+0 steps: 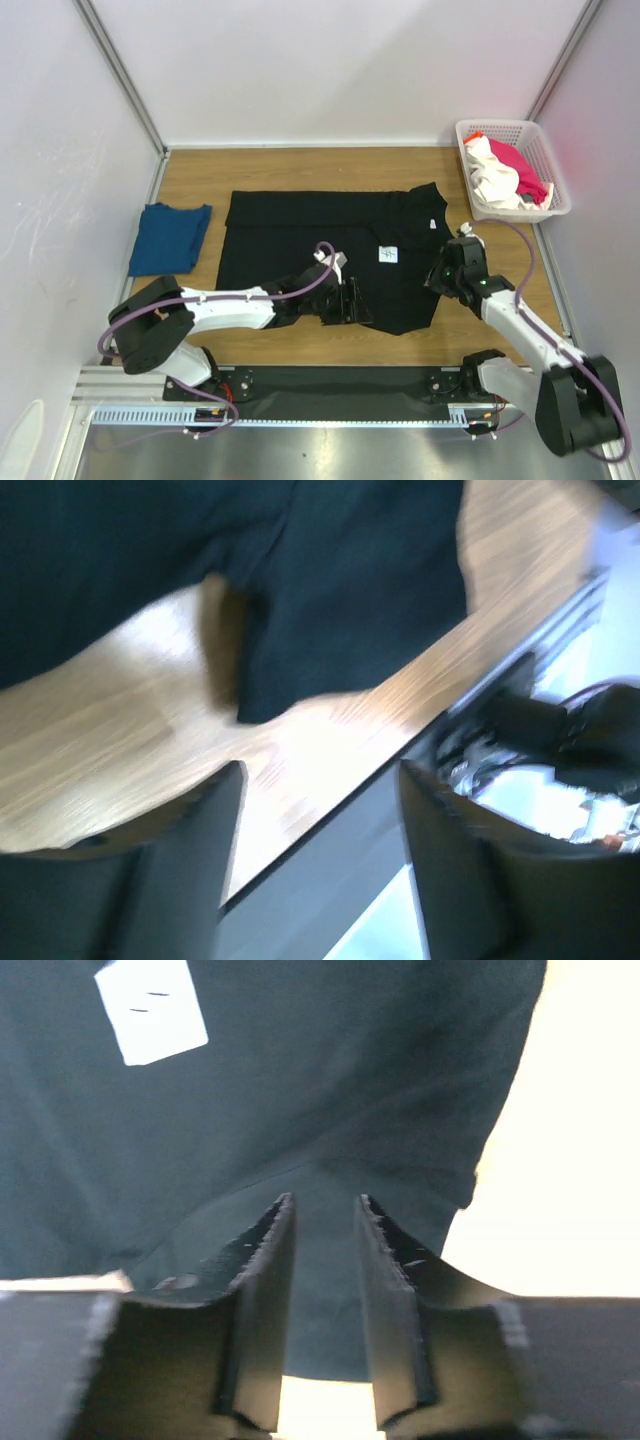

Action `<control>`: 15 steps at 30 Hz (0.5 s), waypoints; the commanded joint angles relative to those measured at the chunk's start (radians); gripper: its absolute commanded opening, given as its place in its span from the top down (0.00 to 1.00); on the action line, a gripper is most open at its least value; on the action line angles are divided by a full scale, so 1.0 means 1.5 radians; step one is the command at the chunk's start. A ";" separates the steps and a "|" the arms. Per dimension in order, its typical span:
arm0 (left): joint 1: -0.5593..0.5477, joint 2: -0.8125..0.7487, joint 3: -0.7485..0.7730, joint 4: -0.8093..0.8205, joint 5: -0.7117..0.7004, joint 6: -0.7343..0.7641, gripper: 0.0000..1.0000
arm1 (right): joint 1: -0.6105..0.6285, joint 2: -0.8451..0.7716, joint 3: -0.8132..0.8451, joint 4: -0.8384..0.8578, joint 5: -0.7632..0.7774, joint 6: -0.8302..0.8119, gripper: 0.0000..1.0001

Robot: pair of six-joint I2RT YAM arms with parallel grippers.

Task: Fold and stack the t-shirts
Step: Fold the tshirt

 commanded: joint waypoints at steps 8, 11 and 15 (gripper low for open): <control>0.093 -0.159 0.092 -0.221 -0.230 0.251 0.26 | 0.001 -0.013 0.133 -0.073 0.031 -0.071 0.56; 0.199 -0.131 0.097 -0.200 -0.232 0.267 0.31 | -0.001 0.063 0.162 -0.015 0.024 -0.076 0.61; 0.299 -0.058 0.107 -0.180 -0.241 0.272 0.62 | -0.005 0.213 0.185 0.063 0.035 -0.067 0.80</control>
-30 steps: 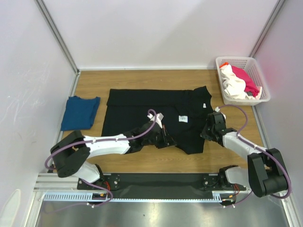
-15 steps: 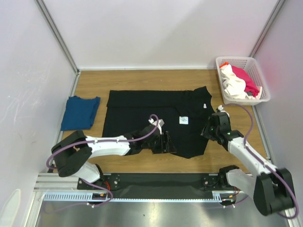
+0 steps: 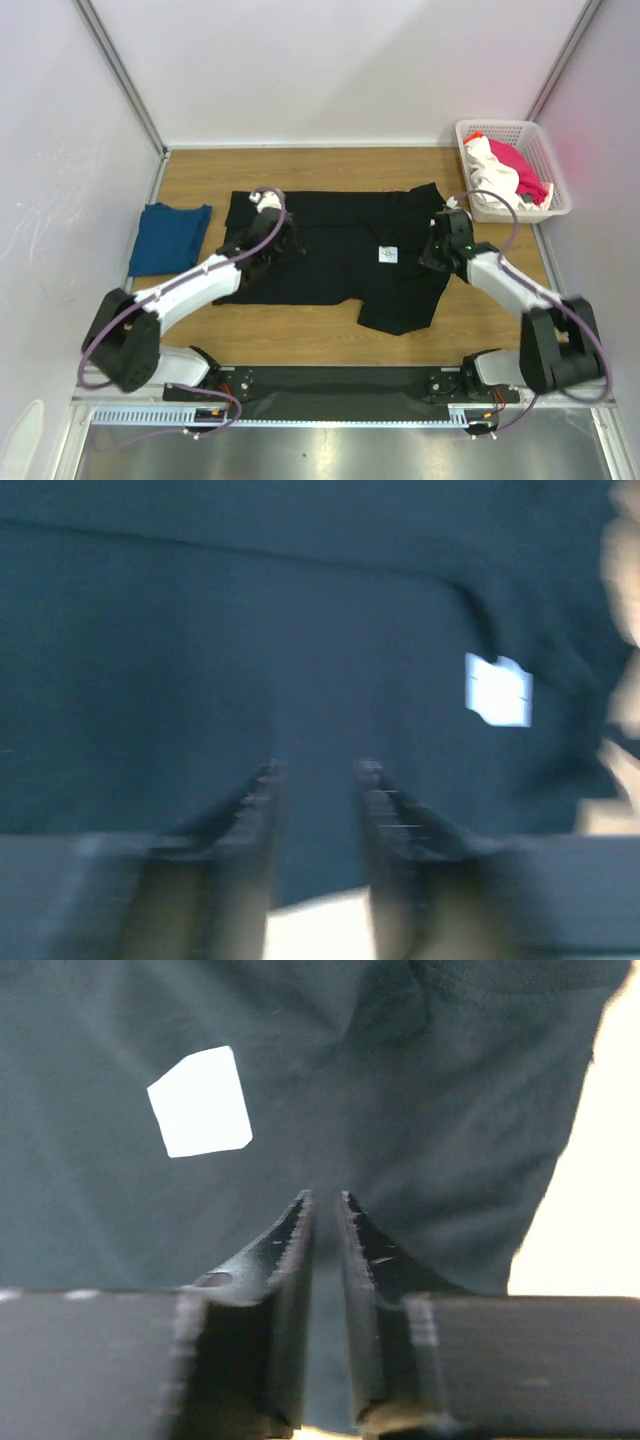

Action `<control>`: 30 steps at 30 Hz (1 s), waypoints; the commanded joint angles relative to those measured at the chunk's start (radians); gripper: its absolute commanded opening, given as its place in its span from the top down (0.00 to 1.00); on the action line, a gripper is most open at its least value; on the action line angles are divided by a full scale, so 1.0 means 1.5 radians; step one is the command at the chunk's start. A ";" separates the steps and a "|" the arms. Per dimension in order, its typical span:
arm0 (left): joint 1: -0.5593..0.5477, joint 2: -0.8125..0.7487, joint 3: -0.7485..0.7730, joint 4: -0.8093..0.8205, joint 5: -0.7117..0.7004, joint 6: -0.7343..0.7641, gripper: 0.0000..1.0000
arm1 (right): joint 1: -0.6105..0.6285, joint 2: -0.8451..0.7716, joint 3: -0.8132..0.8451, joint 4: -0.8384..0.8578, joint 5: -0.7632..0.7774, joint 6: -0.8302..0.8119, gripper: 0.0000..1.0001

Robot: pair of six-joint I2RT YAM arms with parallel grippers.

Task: Fold and stack the t-shirts
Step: Fold the tshirt

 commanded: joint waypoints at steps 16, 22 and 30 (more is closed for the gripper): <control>0.202 0.337 0.132 0.034 0.110 -0.015 1.00 | -0.029 0.328 0.177 0.099 -0.003 -0.001 0.95; 0.230 0.417 0.234 0.004 0.146 -0.007 1.00 | -0.045 0.396 0.237 0.091 -0.023 0.000 0.95; 0.242 0.484 0.385 -0.100 0.150 0.101 0.98 | -0.067 0.480 0.357 0.058 -0.034 -0.019 0.96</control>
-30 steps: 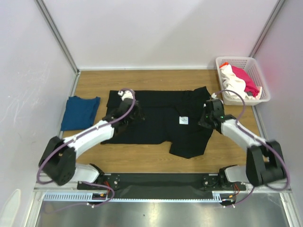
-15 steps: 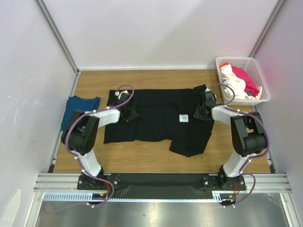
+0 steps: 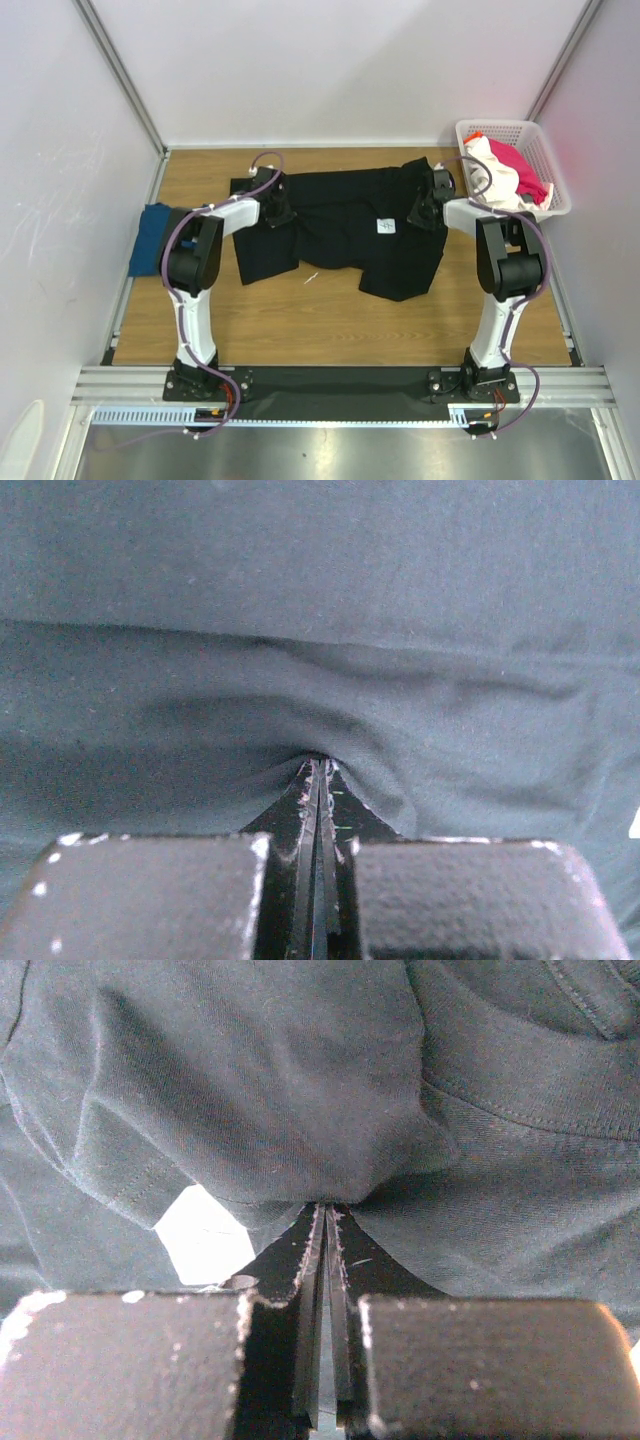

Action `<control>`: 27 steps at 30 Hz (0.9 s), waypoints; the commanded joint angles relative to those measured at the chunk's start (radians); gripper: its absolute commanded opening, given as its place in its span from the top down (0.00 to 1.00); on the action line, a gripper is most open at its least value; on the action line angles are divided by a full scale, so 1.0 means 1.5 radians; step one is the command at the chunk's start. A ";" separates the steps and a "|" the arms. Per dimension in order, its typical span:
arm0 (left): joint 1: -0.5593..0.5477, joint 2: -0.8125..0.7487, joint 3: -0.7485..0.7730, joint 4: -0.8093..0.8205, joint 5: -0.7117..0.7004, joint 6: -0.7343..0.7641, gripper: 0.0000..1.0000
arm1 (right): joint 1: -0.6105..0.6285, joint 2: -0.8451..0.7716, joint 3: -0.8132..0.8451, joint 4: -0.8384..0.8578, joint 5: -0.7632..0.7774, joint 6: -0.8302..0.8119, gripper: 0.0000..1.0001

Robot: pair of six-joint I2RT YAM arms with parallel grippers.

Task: Fold and stack the t-shirts
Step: Fold the tshirt

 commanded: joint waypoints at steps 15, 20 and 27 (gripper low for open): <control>0.012 -0.315 -0.246 -0.091 -0.135 0.004 0.48 | 0.012 -0.176 -0.016 -0.097 -0.067 -0.060 0.82; 0.062 -0.389 -0.364 -0.057 -0.126 -0.046 0.42 | -0.002 -0.223 -0.097 -0.107 -0.065 -0.050 0.80; 0.093 -0.458 -0.435 -0.057 -0.183 -0.074 0.41 | -0.018 -0.274 -0.150 -0.117 -0.050 -0.048 0.78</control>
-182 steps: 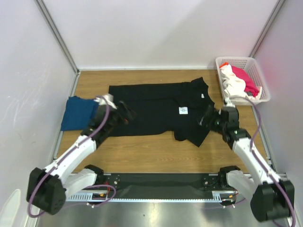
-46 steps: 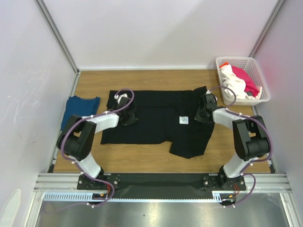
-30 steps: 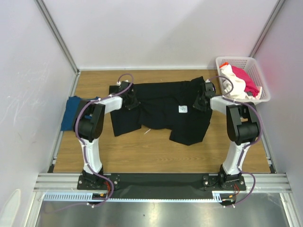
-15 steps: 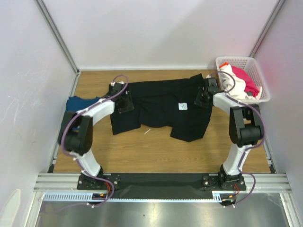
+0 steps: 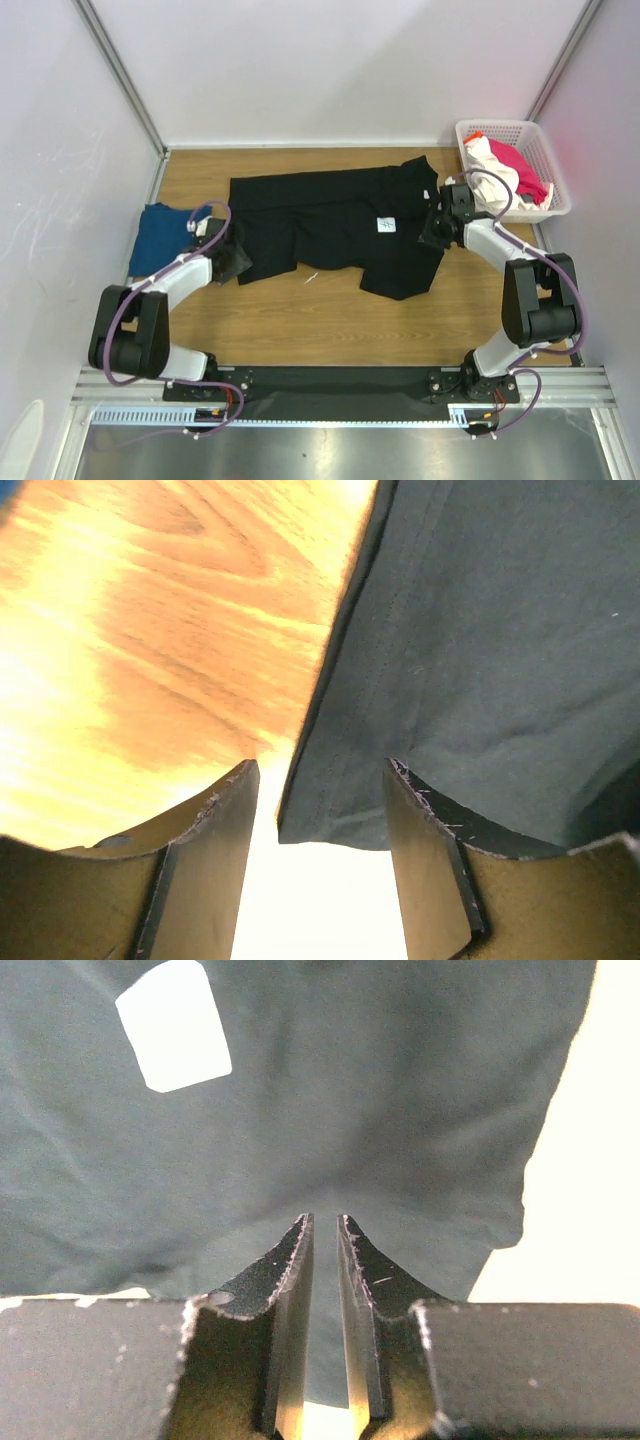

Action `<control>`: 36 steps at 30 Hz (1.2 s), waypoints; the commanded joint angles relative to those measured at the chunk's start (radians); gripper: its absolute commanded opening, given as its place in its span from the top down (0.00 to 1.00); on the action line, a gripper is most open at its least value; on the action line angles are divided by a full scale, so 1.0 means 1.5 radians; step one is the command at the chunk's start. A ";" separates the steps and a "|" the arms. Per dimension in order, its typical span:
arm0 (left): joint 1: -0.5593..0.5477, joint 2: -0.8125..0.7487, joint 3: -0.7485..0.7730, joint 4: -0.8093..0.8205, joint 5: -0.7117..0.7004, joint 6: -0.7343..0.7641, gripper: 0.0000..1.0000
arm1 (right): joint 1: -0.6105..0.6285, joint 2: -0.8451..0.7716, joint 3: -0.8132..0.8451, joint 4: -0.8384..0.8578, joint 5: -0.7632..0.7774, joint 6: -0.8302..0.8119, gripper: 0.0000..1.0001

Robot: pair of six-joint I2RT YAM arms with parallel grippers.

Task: Fold and stack the t-shirts
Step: Fold the tshirt

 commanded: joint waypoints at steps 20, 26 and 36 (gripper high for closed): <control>0.000 0.009 -0.018 0.021 -0.063 0.001 1.00 | -0.035 -0.077 -0.023 -0.058 0.041 -0.001 0.78; 0.011 0.006 -0.004 -0.007 -0.136 0.049 1.00 | -0.045 -0.107 -0.052 -0.078 0.043 0.001 0.77; 0.074 -0.015 0.015 -0.014 -0.147 0.060 1.00 | -0.052 -0.136 -0.096 -0.109 0.042 0.000 0.69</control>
